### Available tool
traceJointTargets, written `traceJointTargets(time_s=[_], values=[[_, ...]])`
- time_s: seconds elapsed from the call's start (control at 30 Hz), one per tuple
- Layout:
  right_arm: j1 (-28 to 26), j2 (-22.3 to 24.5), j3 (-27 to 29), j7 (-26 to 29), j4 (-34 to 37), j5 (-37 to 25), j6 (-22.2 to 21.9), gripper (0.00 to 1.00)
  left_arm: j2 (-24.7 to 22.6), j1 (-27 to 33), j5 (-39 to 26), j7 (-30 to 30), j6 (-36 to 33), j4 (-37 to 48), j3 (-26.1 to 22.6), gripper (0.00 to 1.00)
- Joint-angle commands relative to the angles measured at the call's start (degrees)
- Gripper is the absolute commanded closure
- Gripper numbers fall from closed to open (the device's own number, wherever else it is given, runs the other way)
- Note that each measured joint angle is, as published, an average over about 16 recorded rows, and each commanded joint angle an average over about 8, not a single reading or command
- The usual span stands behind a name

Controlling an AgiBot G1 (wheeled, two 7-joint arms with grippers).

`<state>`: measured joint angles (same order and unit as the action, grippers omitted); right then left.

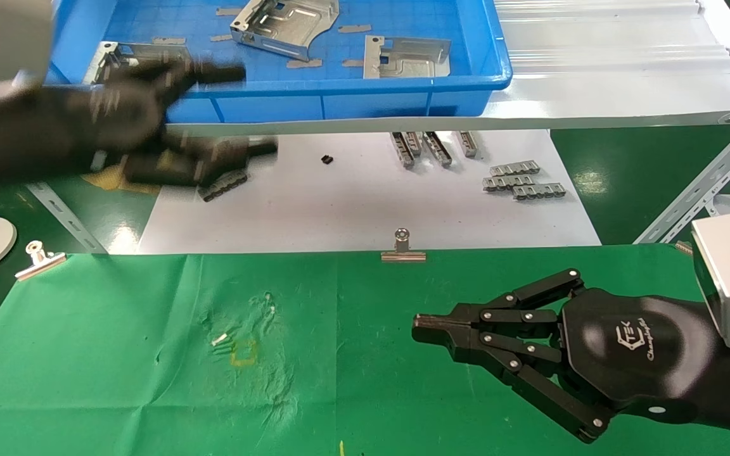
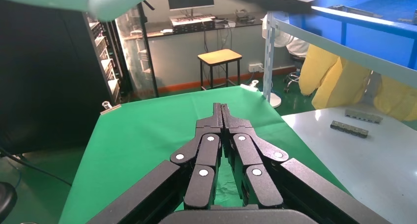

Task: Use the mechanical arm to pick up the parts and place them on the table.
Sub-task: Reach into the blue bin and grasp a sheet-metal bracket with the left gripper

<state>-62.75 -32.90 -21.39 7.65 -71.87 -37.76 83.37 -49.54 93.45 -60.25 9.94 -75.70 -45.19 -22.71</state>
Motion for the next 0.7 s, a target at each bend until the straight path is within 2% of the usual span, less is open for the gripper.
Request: traceJointTargets(time_s=[0.03,0.23,0.27,0.33,0.5,0.53,0.6,0.7], values=[[0.0,0.0,0.0,0.0,0.0,0.0,0.0,1.00,-3.2,5.5,-3.7,-1.2,1.8,7.1,-1.4,0.00],[0.0,0.0,0.0,0.0,0.0,0.0,0.0,1.00,-13.2,15.1,-10.9,-4.9,16.2,24.9,-3.8,0.00],[0.0,0.0,0.0,0.0,0.0,0.0,0.0,0.97,-14.6,16.3,-11.6,-5.3,18.1,27.2,-4.1,0.00],[0.0,0.0,0.0,0.0,0.0,0.0,0.0,0.75,-17.1,18.2,-12.8,-5.8,21.5,31.3,-4.6,0.05],[0.0,0.0,0.0,0.0,0.0,0.0,0.0,0.12,-22.0,21.2,-14.8,-5.9,27.6,39.1,-5.8,0.65],[0.0,0.0,0.0,0.0,0.0,0.0,0.0,0.02,-22.7,21.6,-15.2,-5.7,28.4,40.2,-6.0,0.78],[0.0,0.0,0.0,0.0,0.0,0.0,0.0,0.00,-23.8,22.2,-15.7,-5.4,29.8,41.9,-6.4,0.98],[0.0,0.0,0.0,0.0,0.0,0.0,0.0,0.00,-24.9,22.9,-16.5,-5.0,31.1,43.5,-6.9,1.00]])
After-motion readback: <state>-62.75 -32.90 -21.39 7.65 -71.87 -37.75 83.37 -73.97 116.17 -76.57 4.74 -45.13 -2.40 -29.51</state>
